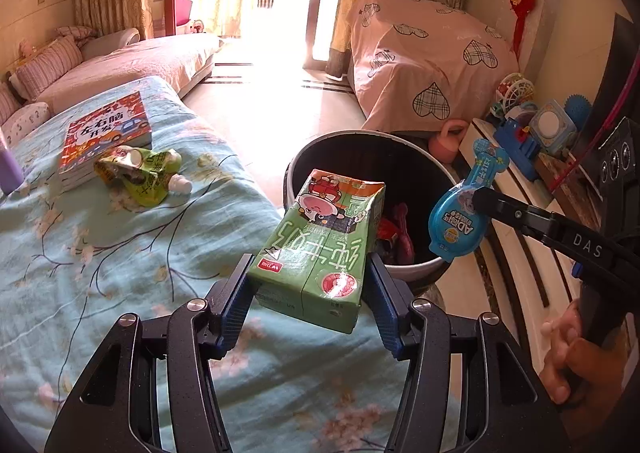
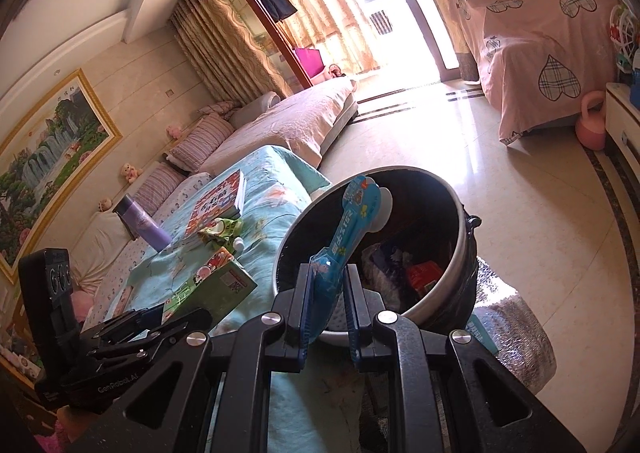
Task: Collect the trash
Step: 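Carry the green carton and blue bottle over the trash bin and open both tools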
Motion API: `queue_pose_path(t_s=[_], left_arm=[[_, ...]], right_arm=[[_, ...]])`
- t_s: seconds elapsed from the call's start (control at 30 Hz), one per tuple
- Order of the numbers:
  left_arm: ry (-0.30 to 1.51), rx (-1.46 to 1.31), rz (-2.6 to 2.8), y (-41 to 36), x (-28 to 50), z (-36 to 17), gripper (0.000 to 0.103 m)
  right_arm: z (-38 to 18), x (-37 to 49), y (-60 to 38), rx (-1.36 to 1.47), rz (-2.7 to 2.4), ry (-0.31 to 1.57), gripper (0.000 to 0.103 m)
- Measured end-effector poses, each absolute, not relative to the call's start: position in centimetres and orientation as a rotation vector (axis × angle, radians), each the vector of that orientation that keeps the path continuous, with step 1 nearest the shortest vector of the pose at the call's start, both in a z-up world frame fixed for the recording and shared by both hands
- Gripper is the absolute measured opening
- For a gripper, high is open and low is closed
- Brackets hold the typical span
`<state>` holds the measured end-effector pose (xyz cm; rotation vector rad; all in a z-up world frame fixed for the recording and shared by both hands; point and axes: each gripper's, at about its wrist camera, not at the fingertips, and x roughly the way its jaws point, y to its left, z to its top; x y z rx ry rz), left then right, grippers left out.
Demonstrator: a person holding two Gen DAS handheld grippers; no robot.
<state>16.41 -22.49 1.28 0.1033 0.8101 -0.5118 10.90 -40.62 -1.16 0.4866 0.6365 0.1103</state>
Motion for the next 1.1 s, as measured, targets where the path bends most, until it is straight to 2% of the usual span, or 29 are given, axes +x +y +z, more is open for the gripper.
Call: queue_pose_path(t_s=[1.1], left_arm=[[0.827, 0.160, -0.509, -27.3, 21.2, 0.6, 0.054]], right_arm=[[-1.8, 15.0, -42.7, 0.431, 0.058, 0.680, 0.015]])
